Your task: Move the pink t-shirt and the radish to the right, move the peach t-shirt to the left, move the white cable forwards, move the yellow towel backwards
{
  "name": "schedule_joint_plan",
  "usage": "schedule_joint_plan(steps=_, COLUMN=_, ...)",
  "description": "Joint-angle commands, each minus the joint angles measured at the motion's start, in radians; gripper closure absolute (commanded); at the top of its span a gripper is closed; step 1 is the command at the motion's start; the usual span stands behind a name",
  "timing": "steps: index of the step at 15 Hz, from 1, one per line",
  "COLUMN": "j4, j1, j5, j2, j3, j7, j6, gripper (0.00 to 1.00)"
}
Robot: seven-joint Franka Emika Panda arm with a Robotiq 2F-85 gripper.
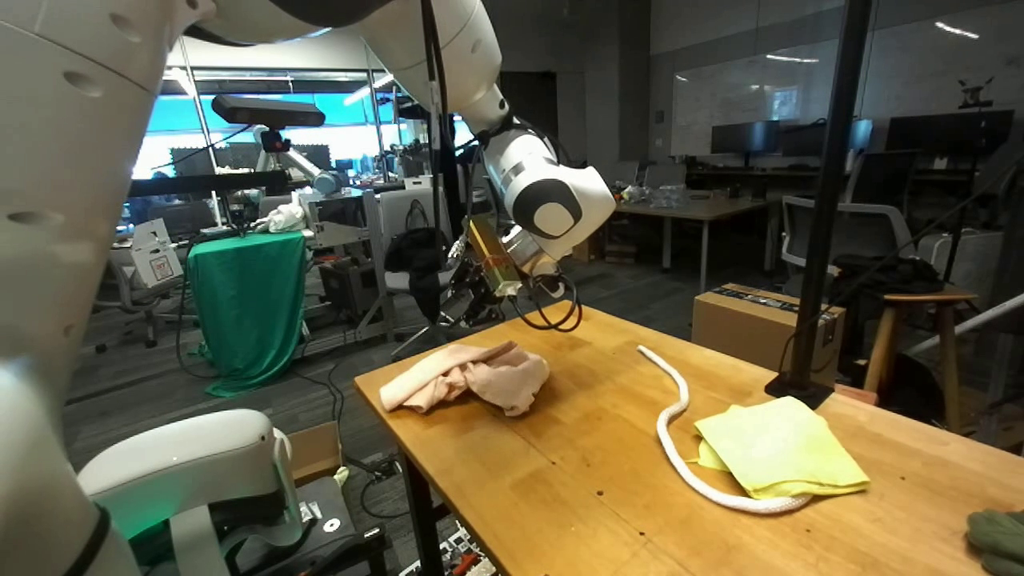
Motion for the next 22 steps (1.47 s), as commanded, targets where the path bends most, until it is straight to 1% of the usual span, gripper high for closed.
schedule_joint_plan(steps=1, j4=0.034, j1=0.003, j5=-0.021, j2=0.015, j3=0.000, j7=0.034, j6=-0.033, gripper=0.22)
schedule_joint_plan(steps=2, j4=0.034, j1=0.002, j5=-0.021, j2=0.017, j3=-0.001, j7=0.038, j6=-0.033, gripper=0.16)
schedule_joint_plan(steps=3, j4=0.030, j1=0.006, j5=-0.028, j2=0.013, j3=-0.007, j7=0.051, j6=-0.011, gripper=0.07)
schedule_joint_plan(steps=4, j4=0.020, j1=0.012, j5=-0.048, j2=0.006, j3=-0.018, j7=0.061, j6=0.031, gripper=0.01)
schedule_joint_plan(steps=5, j4=0.017, j1=0.018, j5=-0.075, j2=0.005, j3=-0.029, j7=0.079, j6=0.071, gripper=0.00)
schedule_joint_plan(steps=10, j4=0.005, j1=0.022, j5=-0.297, j2=0.022, j3=-0.072, j7=0.168, j6=0.292, gripper=0.00)
schedule_joint_plan(steps=13, j4=-0.015, j1=0.024, j5=-0.410, j2=0.035, j3=-0.103, j7=0.235, j6=0.438, gripper=0.01)
schedule_joint_plan(steps=17, j4=-0.043, j1=0.042, j5=-0.557, j2=0.052, j3=-0.160, j7=0.380, j6=0.611, gripper=0.00)
schedule_joint_plan(steps=19, j4=-0.054, j1=0.063, j5=-0.635, j2=0.054, j3=-0.201, j7=0.473, j6=0.674, gripper=0.00)
schedule_joint_plan(steps=22, j4=-0.083, j1=0.111, j5=-0.767, j2=0.030, j3=-0.278, j7=0.626, j6=0.744, gripper=0.00)
